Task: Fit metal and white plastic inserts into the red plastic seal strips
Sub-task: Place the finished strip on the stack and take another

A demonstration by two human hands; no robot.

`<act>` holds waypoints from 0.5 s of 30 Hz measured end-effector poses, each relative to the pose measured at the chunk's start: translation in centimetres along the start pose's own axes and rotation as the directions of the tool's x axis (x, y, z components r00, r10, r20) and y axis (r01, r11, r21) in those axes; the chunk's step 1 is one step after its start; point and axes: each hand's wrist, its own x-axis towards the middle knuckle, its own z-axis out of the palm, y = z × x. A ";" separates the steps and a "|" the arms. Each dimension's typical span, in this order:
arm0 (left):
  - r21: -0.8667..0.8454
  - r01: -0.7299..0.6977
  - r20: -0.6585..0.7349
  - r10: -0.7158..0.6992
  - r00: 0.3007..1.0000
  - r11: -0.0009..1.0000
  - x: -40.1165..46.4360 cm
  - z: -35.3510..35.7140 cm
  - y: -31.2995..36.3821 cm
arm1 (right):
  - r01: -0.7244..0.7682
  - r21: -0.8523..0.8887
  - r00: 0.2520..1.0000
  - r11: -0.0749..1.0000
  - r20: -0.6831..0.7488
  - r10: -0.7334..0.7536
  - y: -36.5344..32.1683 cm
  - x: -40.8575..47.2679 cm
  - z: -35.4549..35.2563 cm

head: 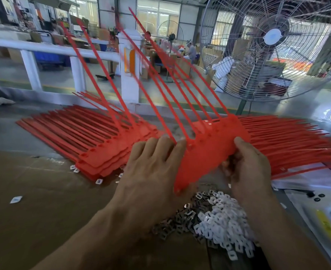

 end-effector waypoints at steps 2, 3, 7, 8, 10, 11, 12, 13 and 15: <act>0.037 -0.006 0.037 0.004 0.999 0.999 0.4 0.1 -1.1 | 0.031 -0.045 0.999 0.998 0.018 -0.030 0.1 0.1 -0.3; 0.055 -0.007 0.068 0.004 0.998 0.998 0.6 0.3 -1.8 | 0.034 -0.082 0.999 0.996 0.026 -0.032 0.3 0.1 -0.3; 0.061 0.018 0.243 -0.032 0.969 0.998 0.7 1.0 -4.4 | 0.013 -0.268 0.998 0.963 0.059 0.002 1.1 0.0 -0.5; 0.051 0.035 0.292 -0.049 0.955 0.998 0.7 1.1 -5.0 | 0.008 -0.330 0.998 0.944 0.062 0.013 1.2 0.0 -0.7; 0.029 0.076 0.372 -0.081 0.925 0.997 0.7 1.6 -6.0 | -0.001 -0.457 0.997 0.889 0.068 0.036 1.3 0.3 -1.2; 0.014 0.095 0.403 -0.092 0.911 0.995 0.6 1.8 -6.3 | 0.002 -0.524 0.996 0.852 0.076 0.044 1.3 0.3 -1.4; -0.011 0.112 0.429 -0.096 0.898 0.994 0.5 2.0 -6.4 | 0.013 -0.587 0.995 0.809 0.086 0.046 1.2 0.4 -1.6; -0.044 0.126 0.455 -0.092 0.886 0.991 0.4 2.3 -6.5 | 0.029 -0.642 0.995 0.766 0.095 0.042 1.1 0.4 -1.8; -0.119 0.149 0.497 -0.071 0.865 0.982 0.1 2.7 -6.6 | 0.050 -0.716 0.994 0.697 0.101 0.033 0.8 0.2 -2.1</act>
